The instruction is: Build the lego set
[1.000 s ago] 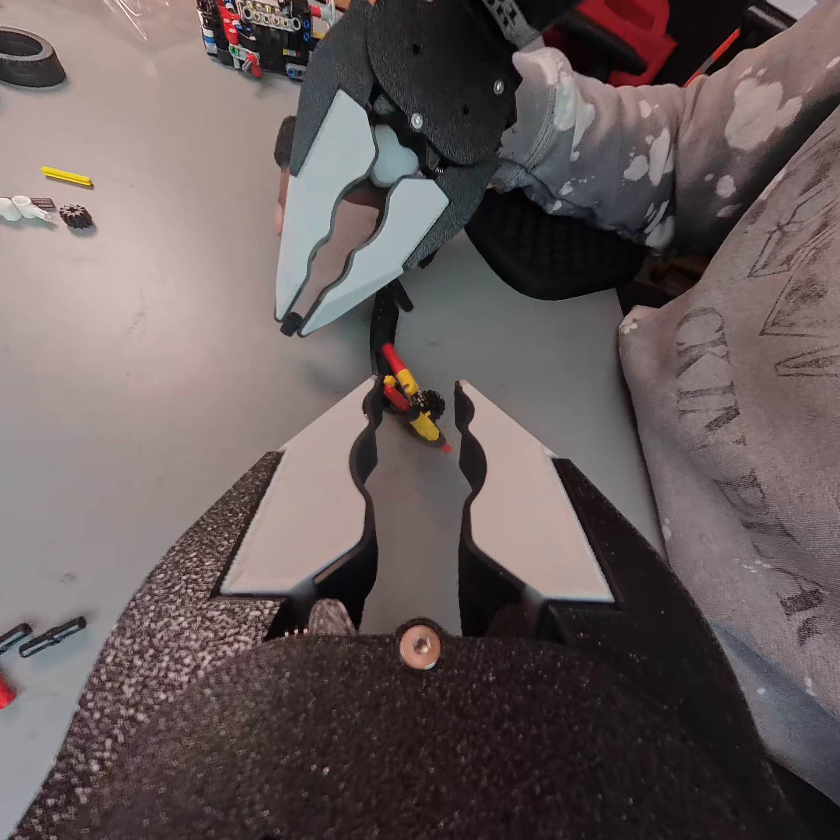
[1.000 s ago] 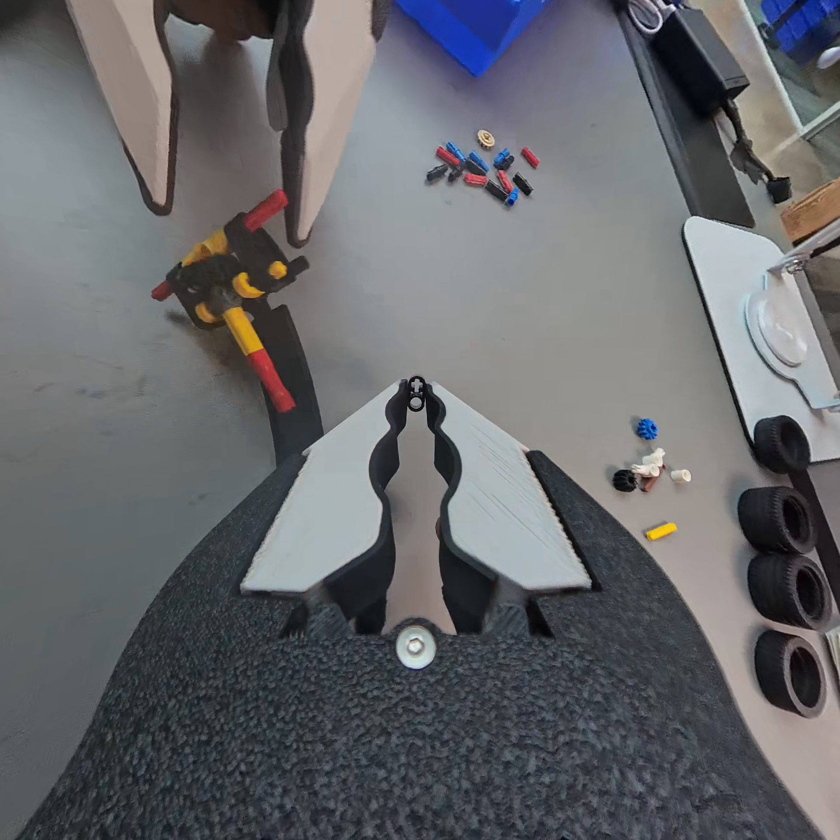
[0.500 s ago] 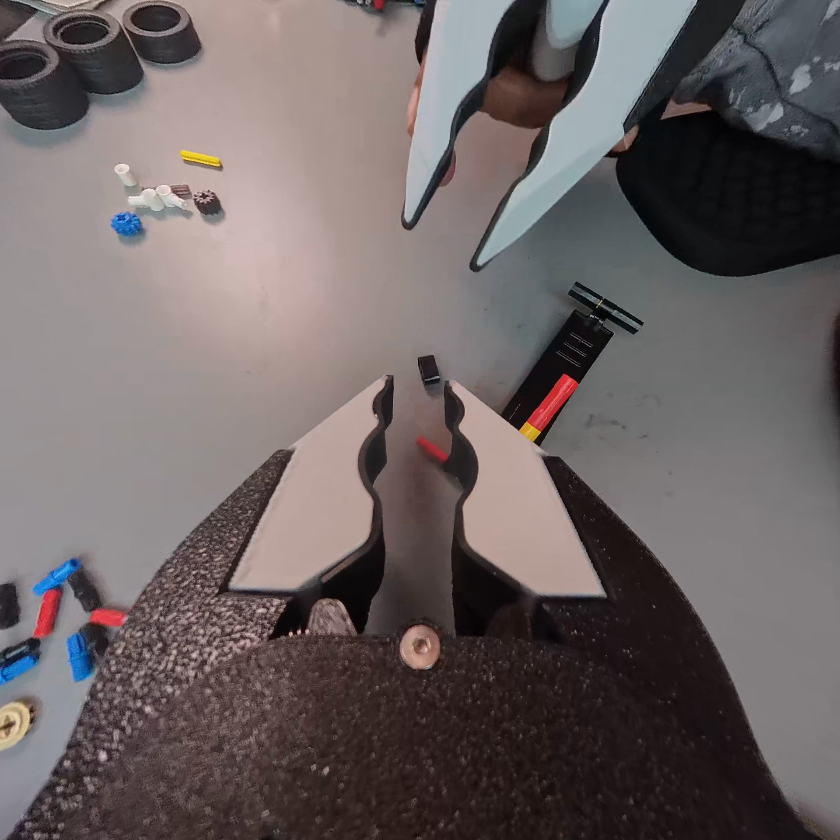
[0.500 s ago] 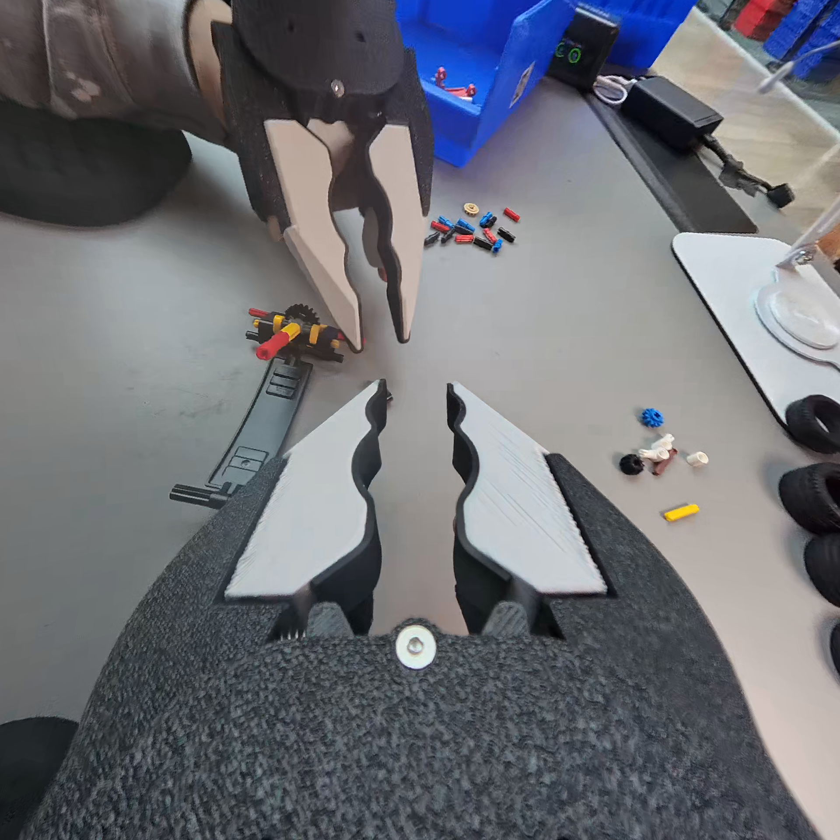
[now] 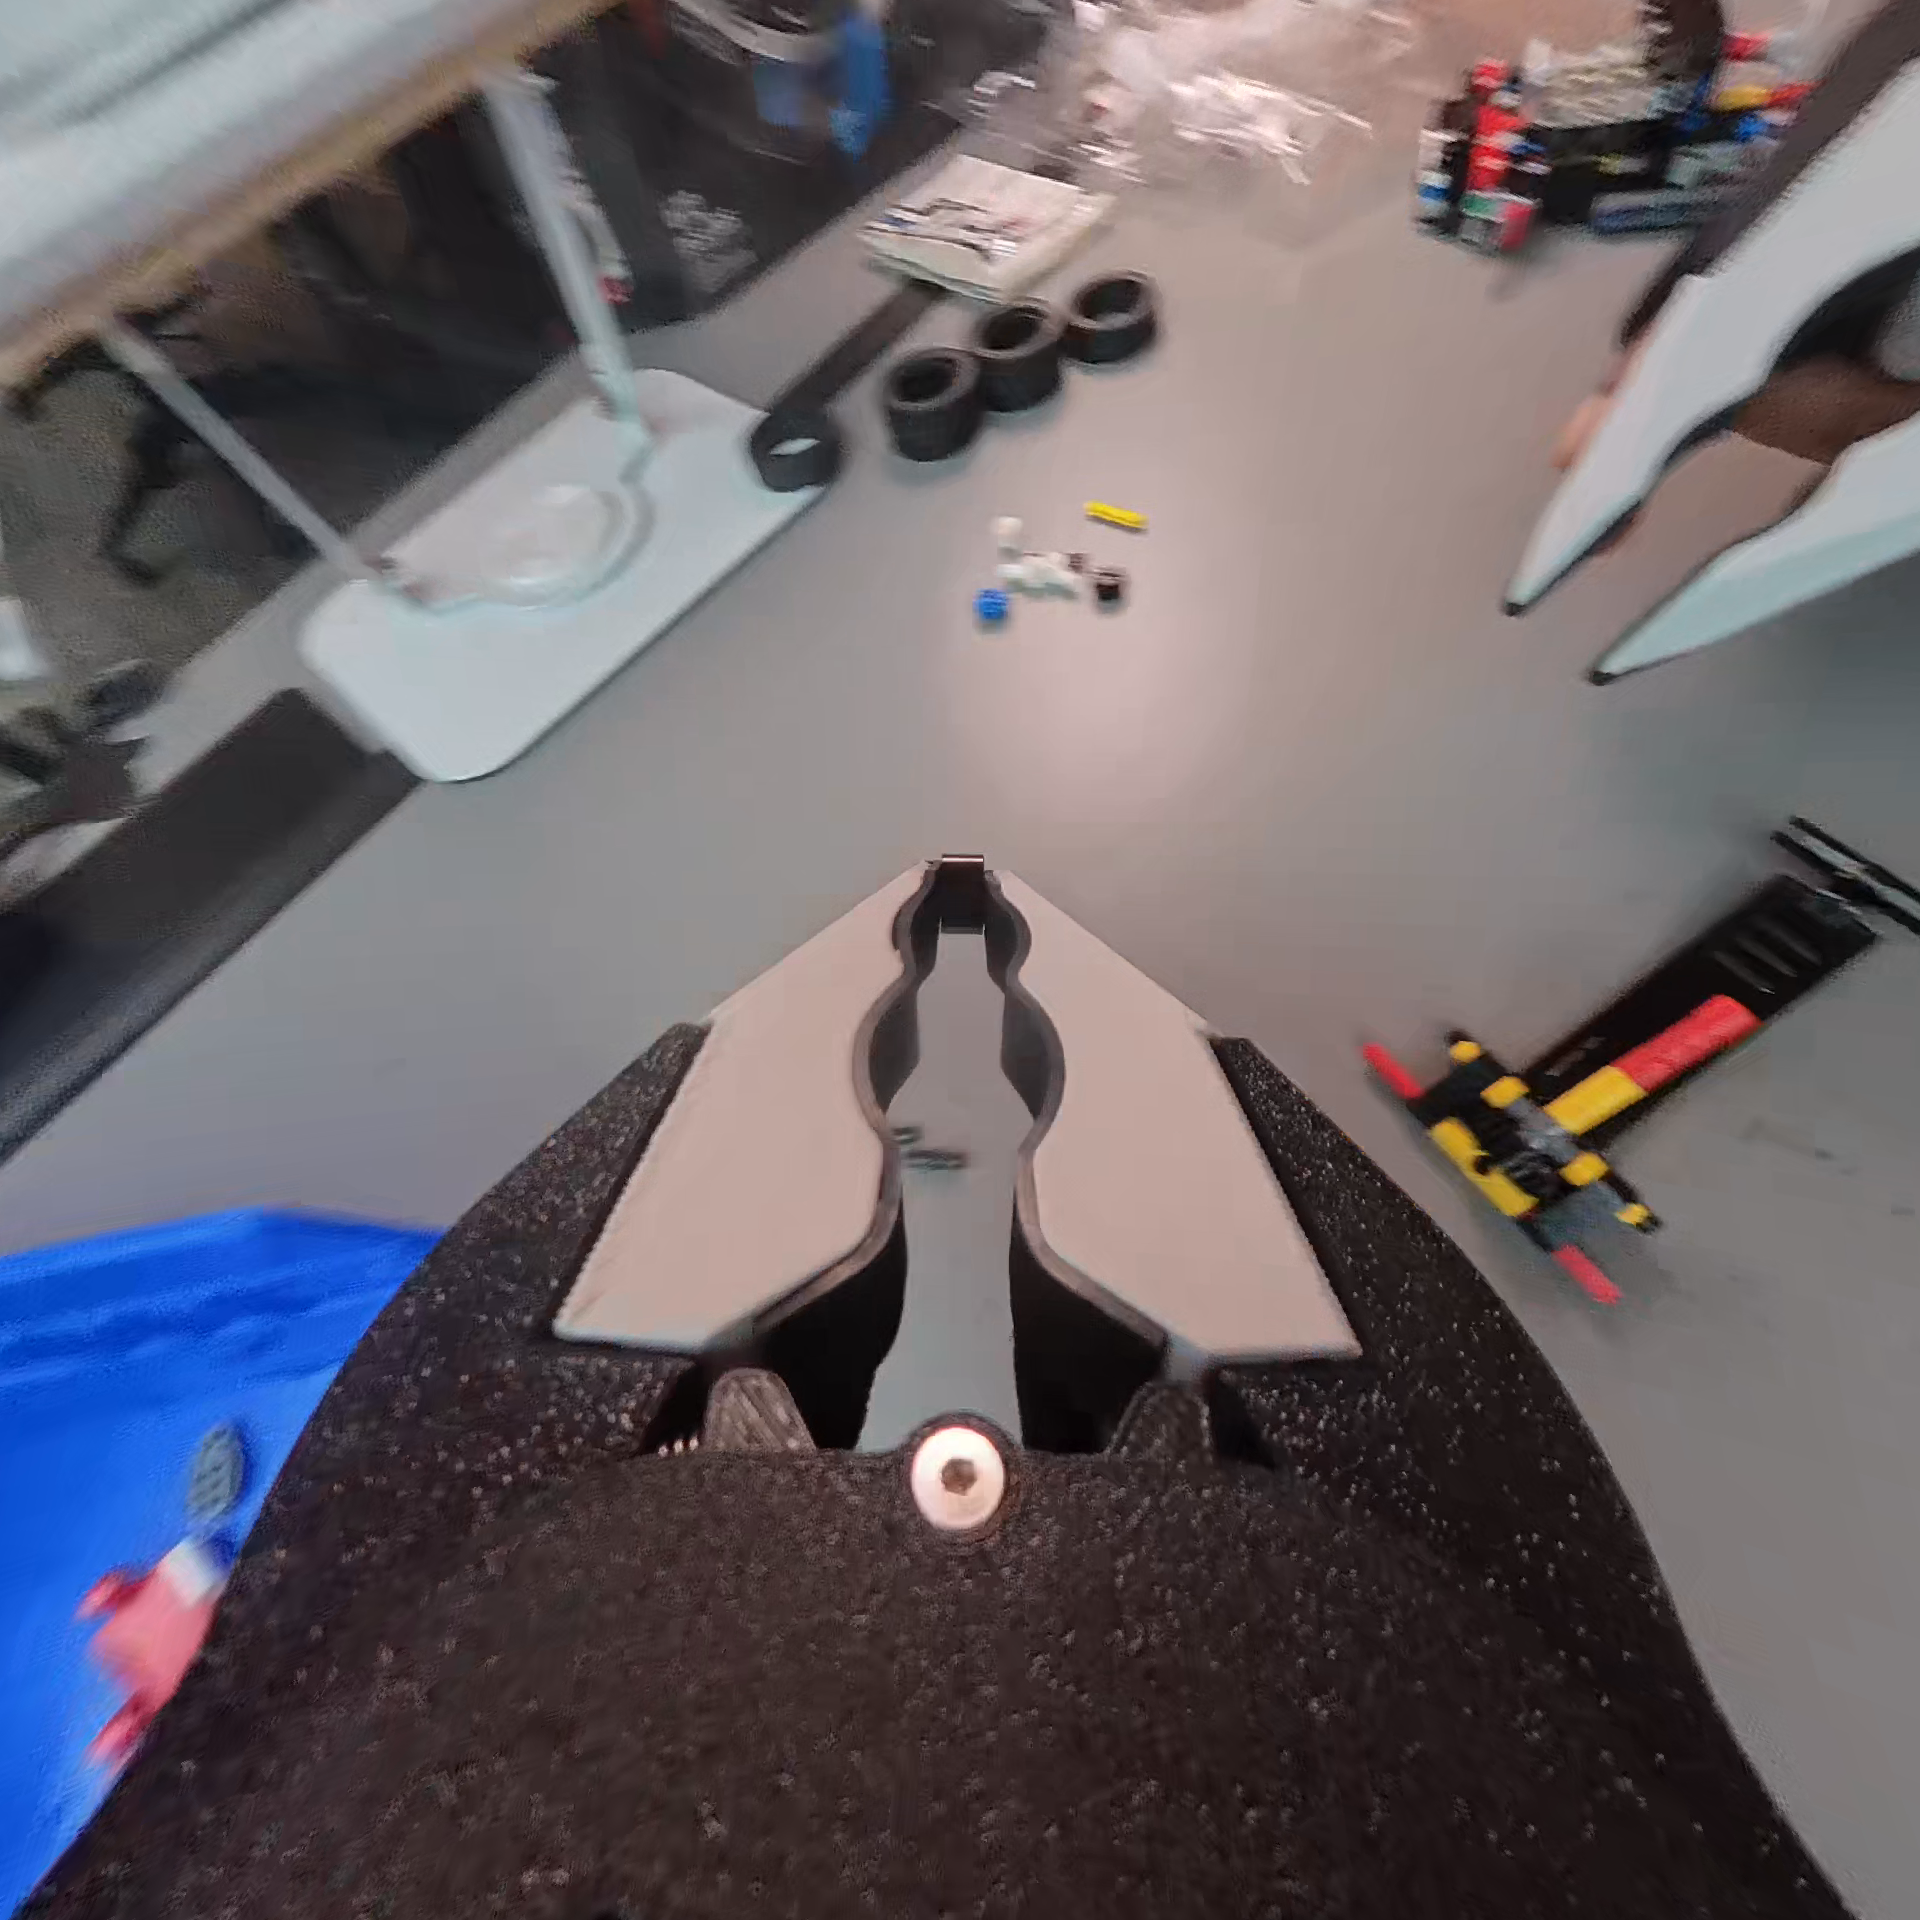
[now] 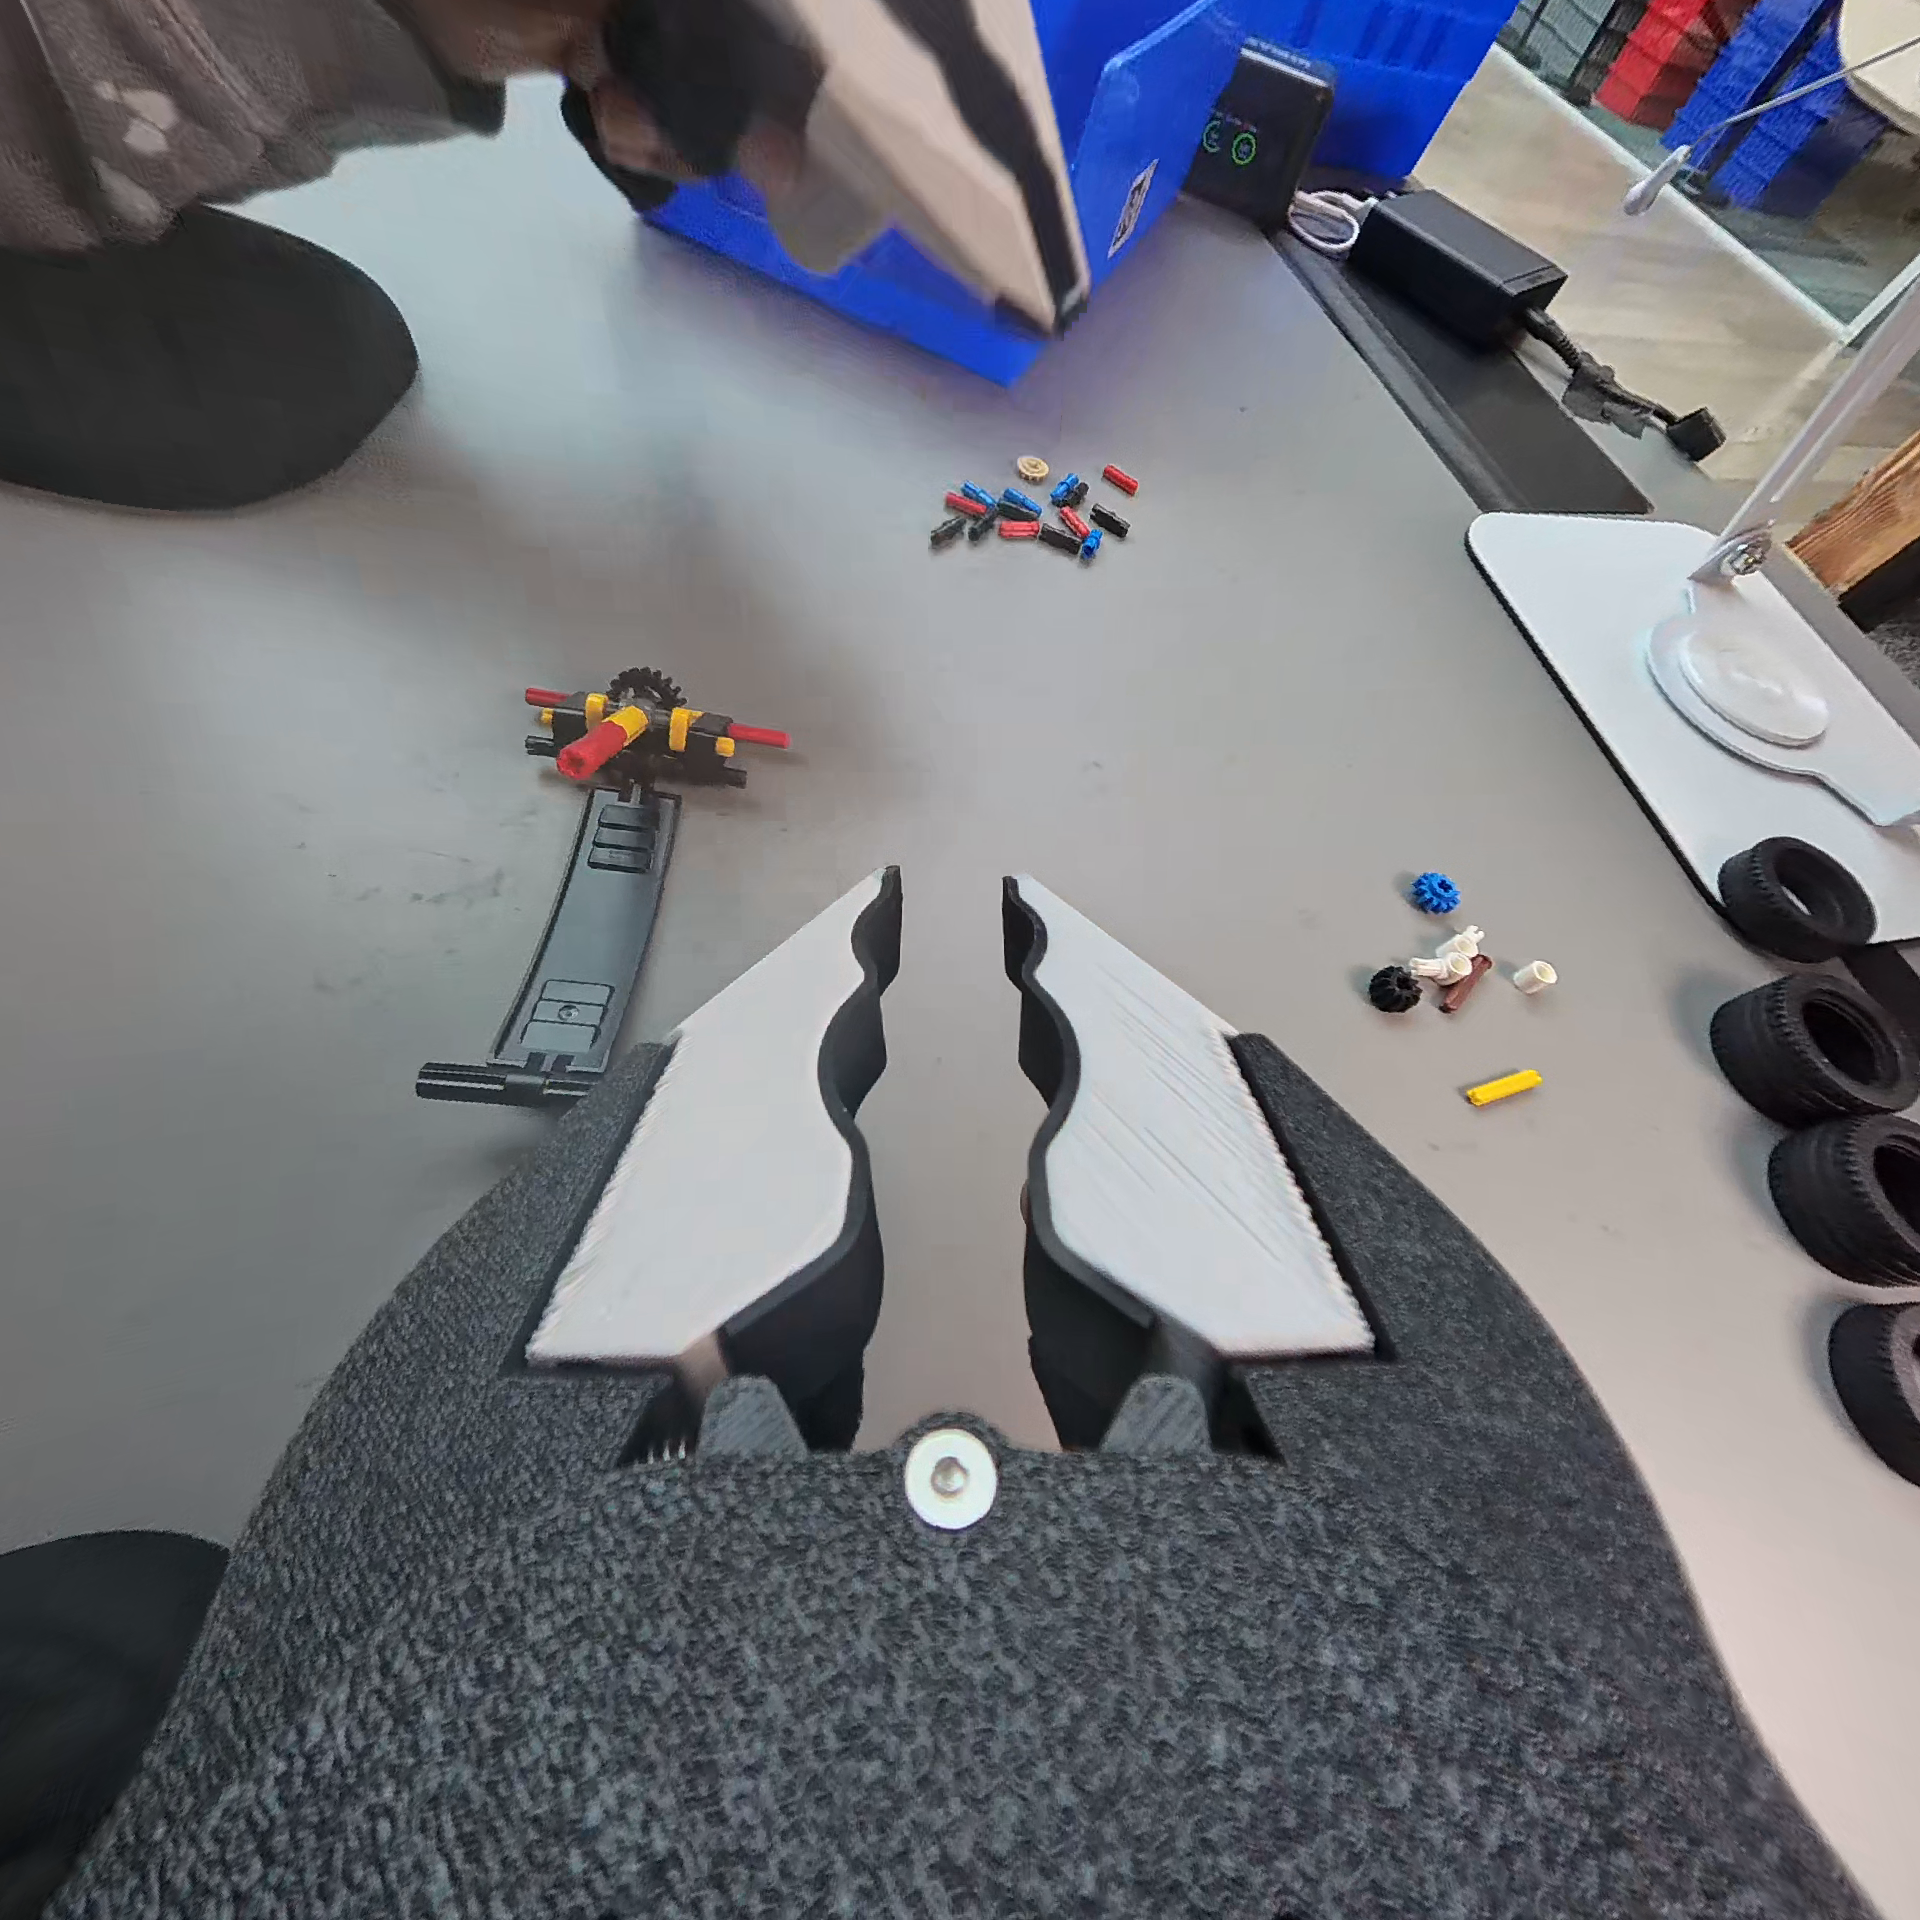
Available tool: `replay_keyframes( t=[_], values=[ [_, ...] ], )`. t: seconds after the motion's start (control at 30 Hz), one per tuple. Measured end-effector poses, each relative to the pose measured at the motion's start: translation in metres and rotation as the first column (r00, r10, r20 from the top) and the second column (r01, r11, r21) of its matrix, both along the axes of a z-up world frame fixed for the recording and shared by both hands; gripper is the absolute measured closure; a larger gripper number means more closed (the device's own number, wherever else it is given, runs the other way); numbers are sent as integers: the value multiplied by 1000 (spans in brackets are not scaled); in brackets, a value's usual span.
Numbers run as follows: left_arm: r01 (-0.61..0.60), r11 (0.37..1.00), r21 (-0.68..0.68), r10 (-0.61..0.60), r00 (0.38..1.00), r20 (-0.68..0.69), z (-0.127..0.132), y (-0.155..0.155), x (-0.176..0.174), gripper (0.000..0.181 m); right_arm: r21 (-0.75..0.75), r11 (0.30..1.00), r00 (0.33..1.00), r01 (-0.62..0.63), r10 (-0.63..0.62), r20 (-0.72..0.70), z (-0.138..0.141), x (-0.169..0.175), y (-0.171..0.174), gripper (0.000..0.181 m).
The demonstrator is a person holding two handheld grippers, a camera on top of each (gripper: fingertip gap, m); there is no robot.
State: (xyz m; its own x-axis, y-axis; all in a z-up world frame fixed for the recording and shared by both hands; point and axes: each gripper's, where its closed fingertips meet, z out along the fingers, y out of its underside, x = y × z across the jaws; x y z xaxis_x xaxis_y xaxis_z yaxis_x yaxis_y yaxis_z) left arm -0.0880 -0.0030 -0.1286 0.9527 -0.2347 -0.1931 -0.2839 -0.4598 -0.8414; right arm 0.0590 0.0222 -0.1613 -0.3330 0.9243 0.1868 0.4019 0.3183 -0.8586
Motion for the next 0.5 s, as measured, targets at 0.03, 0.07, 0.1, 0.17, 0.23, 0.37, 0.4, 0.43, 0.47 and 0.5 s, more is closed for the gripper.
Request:
replay_keyframes(
  t=[0.03, 0.07, 0.1, 0.17, 0.23, 0.37, 0.4, 0.43, 0.47, 0.5],
  values=[
    [-103, 994, 39, 104, 994, -22, 15, -8, -29, 175, -1, 1000, 1000, -1, 1, -4, 1, 0, -1, 165],
    [-199, 978, 58, 201, 979, -32, 25, -18, -57, 175, -4, 1000, 1000, -1, 1, -6, 2, -1, -1, 165],
    [-290, 955, 55, 292, 956, -37, 30, -29, -82, 175, -10, 1000, 1000, -2, 2, -5, 2, -2, -2, 165],
    [-422, 906, 7, 422, 906, -40, 24, -47, -120, 175, -20, 1000, 1000, -5, 6, 1, 0, -4, -4, 165],
    [-475, 876, -80, 474, 880, -37, 6, -58, -135, 175, -19, 1000, 1000, -15, 15, 11, -3, -5, -8, 165],
    [-517, 847, -128, 511, 856, -78, -13, -62, -146, 172, -7, 1000, 999, -26, 26, 20, -5, -7, -14, 165],
    [-513, 849, -125, 508, 858, -72, -14, -61, -146, 165, -9, 1000, 999, -27, 27, 20, -5, -7, -14, 165],
    [-510, 852, -119, 507, 860, -63, -14, -60, -145, 159, -12, 1000, 999, -29, 29, 20, -5, -7, -15, 165],
    [-507, 855, -111, 505, 862, -52, -13, -59, -144, 154, -16, 999, 999, -31, 31, 20, -5, -7, -16, 165],
    [-500, 860, -102, 498, 866, -40, -12, -59, -142, 151, -20, 999, 999, -34, 34, 20, -5, -8, -17, 165]
  ],
)
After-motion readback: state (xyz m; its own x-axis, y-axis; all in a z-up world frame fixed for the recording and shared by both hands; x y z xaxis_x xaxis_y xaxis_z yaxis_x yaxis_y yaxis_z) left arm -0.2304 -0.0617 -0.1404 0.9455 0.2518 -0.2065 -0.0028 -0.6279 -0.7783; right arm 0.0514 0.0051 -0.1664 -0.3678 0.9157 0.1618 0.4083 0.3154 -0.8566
